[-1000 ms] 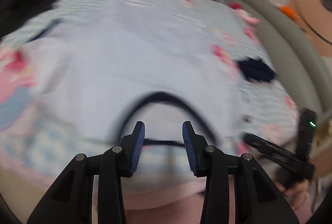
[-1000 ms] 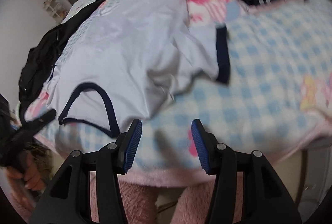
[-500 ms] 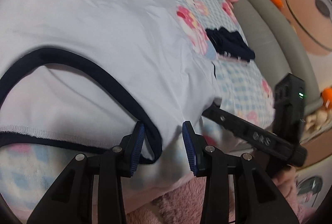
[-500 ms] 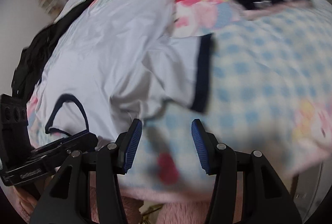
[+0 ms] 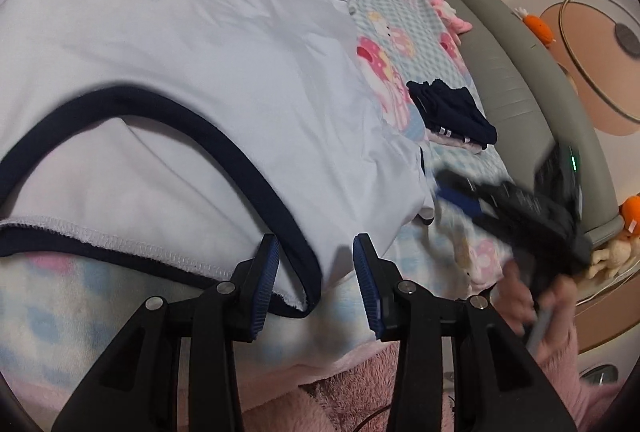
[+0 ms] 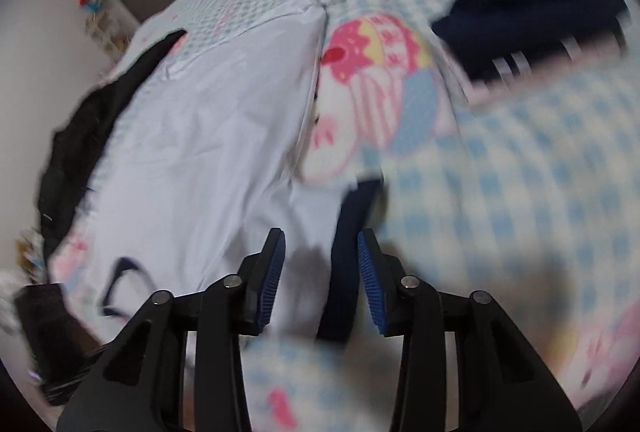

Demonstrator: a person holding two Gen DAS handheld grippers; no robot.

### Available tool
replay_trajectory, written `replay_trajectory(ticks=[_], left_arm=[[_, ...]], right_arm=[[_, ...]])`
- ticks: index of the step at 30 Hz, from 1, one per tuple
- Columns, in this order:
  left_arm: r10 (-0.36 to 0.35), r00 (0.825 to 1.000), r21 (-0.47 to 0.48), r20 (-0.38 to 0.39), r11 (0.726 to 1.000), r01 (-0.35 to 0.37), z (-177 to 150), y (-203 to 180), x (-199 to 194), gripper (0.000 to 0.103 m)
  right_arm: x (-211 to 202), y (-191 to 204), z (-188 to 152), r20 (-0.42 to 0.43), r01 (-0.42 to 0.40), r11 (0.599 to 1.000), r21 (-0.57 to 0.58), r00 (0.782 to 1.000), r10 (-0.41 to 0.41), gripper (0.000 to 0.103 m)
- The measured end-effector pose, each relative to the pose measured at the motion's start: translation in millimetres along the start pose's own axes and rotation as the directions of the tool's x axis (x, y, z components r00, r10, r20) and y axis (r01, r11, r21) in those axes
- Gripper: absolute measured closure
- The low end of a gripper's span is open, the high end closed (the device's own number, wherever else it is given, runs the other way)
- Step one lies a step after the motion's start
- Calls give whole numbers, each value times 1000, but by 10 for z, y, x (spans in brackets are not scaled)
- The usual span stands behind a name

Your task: Fold clothes

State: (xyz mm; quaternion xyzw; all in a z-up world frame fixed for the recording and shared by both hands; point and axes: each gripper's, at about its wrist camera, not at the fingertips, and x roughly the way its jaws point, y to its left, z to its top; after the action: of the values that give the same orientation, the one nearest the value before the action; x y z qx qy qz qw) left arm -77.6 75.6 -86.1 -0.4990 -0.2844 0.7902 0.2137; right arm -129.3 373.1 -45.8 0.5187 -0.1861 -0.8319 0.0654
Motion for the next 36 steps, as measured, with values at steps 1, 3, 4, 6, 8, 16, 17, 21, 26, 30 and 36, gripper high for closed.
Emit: replay_trajectory(ticks=[1,3,4,6,8,16,17,21,26,30,36], left_arm=[[-9,1000,-3,0,1000,9,-1,-9,0,63],[-26,1000,-5,-9,1000,26,-5,-30,36,63],[-33,999,-4,-16,999,33,-8,-40,59,63],[-42,999,-3,-28,999,42,-17,-55,101,63],[-29,999,-10,-37,1000,29,-38,-44,121,63],[-3,999,-14,-44,1000,2,-57,-18,121,62],[3,999,-9,-45,1000,-3,-59,-25,123,62],[14,999,10,-39,1000,-14,-33,-50,110,62],[66,996,29,-65,998,-64,-28,-23,199,63],[97,992,60,-75,994,-93,-58,-53,220,63],[-14,1000,69,-15,998,15,-1,-72,74,62]], right_arm=[[-69,-71,-106,-2,-24,998,54,1000,24,58],[-123,-165,-288,-21,-116,983,140,993,120,58],[-88,-172,-352,-50,-170,972,162,982,181,58],[-8,-176,-445,-88,-250,948,196,958,271,58],[118,-173,-390,-72,-248,945,213,961,268,58],[603,-70,-52,-50,-228,958,175,970,240,72],[551,-3,-30,-41,-194,974,114,979,200,91],[140,182,80,50,-115,991,-67,992,119,97],[33,283,384,119,41,968,-248,993,-12,96],[237,131,470,109,240,922,-304,970,-217,79],[-224,-106,270,131,128,983,-132,985,-110,71]])
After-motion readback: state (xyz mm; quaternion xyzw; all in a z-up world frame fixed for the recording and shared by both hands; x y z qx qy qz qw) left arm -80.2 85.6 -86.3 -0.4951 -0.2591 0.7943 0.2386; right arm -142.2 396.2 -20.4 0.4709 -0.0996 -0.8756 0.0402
